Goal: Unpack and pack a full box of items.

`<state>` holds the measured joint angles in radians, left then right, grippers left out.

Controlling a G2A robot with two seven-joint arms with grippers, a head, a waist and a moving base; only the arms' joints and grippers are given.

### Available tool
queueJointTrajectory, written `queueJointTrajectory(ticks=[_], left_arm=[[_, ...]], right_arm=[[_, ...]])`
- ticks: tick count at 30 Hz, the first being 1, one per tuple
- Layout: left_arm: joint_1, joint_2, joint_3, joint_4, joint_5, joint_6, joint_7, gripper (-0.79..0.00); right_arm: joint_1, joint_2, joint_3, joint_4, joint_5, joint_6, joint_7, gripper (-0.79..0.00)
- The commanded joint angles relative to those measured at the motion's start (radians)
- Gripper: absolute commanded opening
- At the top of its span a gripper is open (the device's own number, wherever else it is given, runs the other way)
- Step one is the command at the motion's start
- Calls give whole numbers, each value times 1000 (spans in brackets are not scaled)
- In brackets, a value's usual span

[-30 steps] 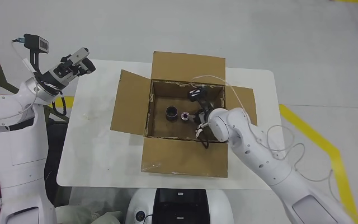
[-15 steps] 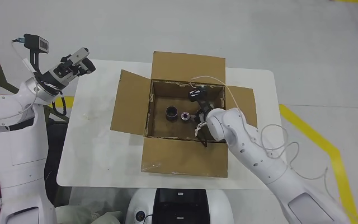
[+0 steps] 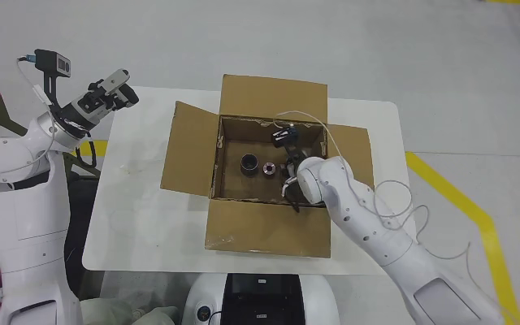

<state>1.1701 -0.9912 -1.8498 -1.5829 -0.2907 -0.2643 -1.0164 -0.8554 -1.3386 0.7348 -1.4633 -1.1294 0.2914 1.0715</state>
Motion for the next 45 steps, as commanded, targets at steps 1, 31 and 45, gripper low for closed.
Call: queueJointTrajectory(ticks=[1, 31, 45], left_arm=[[0, 0, 0, 0, 0, 0, 0, 0], [0, 0, 0, 0, 0, 0, 0, 0], [0, 0, 0, 0, 0, 0, 0, 0]], right_arm=[[-1, -1, 5, -15, -9, -2, 6, -785], [-188, 34, 230, -500, -194, -57, 77, -785], [-201, 32, 237, -517, -190, -58, 70, -785]])
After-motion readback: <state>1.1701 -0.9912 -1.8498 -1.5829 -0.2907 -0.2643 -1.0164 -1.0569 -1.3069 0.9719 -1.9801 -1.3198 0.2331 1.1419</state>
